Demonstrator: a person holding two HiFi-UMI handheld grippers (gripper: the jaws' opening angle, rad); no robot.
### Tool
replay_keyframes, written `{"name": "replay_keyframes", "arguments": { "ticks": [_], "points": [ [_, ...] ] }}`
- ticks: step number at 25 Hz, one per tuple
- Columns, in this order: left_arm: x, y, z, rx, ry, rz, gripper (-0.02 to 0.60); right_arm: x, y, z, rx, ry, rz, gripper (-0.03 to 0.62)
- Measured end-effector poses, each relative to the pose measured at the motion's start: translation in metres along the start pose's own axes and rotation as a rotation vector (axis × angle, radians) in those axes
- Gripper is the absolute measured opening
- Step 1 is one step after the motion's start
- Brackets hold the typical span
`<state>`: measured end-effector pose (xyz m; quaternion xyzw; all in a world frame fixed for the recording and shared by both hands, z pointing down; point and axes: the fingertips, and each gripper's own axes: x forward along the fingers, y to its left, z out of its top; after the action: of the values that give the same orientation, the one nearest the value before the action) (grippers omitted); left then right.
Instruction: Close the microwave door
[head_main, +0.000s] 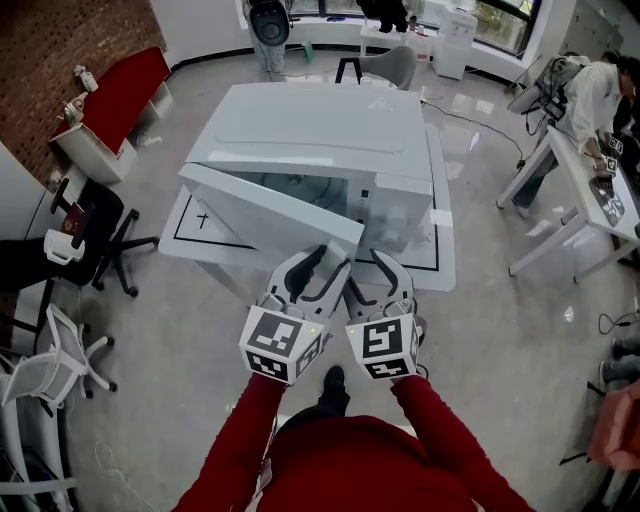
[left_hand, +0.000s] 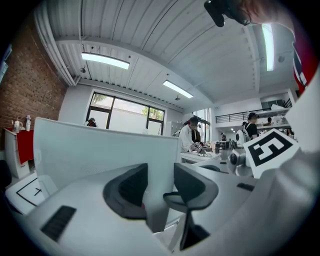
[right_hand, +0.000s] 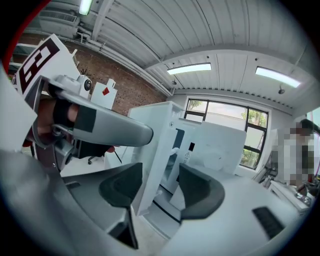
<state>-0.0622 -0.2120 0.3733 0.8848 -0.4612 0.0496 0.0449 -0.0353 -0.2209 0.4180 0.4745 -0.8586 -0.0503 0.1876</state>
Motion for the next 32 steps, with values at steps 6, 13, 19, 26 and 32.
{"name": "replay_keyframes", "arguments": {
  "ticks": [6,13,19,26,32],
  "points": [
    [0.008,0.001,0.001,0.002,0.006,-0.015,0.172,0.004,-0.011,-0.004,-0.005,0.018,-0.028,0.242],
    [0.017,0.007,0.006,0.003,-0.001,-0.02,0.172,0.012,-0.022,-0.003,-0.016,0.033,-0.055,0.242],
    [0.024,0.012,0.007,-0.004,-0.005,-0.018,0.172,0.017,-0.03,-0.003,-0.023,0.041,-0.083,0.242],
    [0.031,0.014,0.008,-0.013,-0.008,-0.031,0.172,0.018,-0.037,0.005,-0.104,0.032,-0.145,0.242],
    [0.037,0.017,0.01,-0.014,-0.004,-0.029,0.172,0.02,-0.044,0.01,-0.124,0.03,-0.17,0.242]
  ]
}}
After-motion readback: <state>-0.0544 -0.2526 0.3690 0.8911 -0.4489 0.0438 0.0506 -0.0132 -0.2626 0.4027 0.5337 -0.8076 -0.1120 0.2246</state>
